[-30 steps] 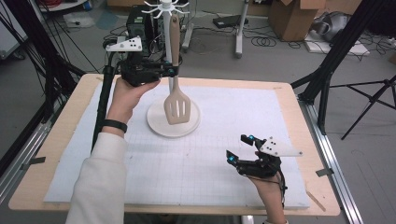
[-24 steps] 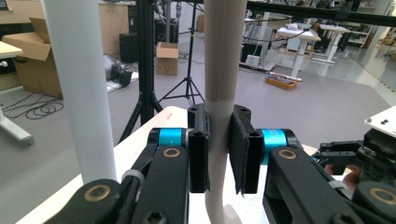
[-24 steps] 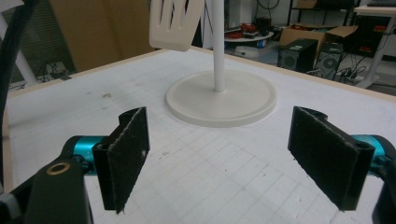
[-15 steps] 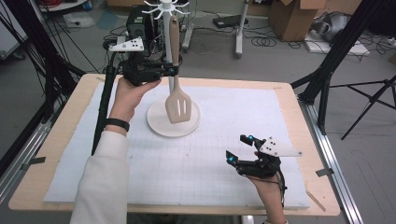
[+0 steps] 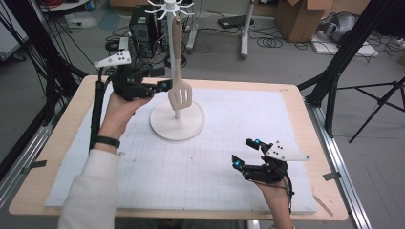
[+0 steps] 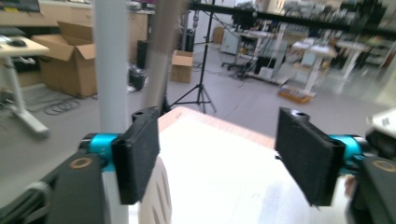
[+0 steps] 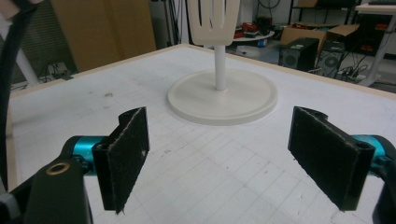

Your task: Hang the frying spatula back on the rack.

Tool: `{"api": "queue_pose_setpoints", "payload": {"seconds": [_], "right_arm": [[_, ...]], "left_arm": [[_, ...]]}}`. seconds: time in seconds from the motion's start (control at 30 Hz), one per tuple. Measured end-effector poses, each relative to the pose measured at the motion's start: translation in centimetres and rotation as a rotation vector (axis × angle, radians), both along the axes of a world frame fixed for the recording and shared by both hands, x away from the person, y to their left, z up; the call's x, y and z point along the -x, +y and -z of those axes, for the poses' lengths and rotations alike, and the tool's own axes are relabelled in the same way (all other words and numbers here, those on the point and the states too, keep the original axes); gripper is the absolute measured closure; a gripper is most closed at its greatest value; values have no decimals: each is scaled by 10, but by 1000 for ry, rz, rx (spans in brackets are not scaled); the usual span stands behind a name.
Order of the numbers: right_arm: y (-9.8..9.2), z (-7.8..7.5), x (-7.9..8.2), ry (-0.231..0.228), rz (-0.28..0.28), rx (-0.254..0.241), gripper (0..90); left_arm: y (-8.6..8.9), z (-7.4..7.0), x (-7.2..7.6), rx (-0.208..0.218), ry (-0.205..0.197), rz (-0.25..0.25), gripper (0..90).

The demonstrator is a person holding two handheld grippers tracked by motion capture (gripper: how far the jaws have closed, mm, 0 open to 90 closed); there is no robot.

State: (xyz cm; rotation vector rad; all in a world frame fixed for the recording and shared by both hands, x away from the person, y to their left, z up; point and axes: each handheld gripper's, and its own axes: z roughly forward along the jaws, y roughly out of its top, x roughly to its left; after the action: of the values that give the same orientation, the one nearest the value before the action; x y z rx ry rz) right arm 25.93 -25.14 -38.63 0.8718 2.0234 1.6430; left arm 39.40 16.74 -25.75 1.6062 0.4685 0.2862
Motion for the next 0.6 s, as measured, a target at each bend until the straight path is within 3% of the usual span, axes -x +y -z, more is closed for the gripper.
{"api": "queue_pose_setpoints", "payload": {"seconds": [0.03,0.1,0.2,0.43,0.6], "right_arm": [[0,0,0,0,1,1,193],[-1,1,0,1,10,13,193],[-4,2,0,-10,19,19,193],[-8,4,-4,-4,24,19,192],[-6,8,-4,2,23,53,192]], "left_arm": [[4,3,8,-3,-11,1,253],[16,15,26,-1,-7,49,225],[26,26,39,-2,0,66,197],[55,68,75,-24,17,64,185],[76,101,101,-81,13,42,185]]}}
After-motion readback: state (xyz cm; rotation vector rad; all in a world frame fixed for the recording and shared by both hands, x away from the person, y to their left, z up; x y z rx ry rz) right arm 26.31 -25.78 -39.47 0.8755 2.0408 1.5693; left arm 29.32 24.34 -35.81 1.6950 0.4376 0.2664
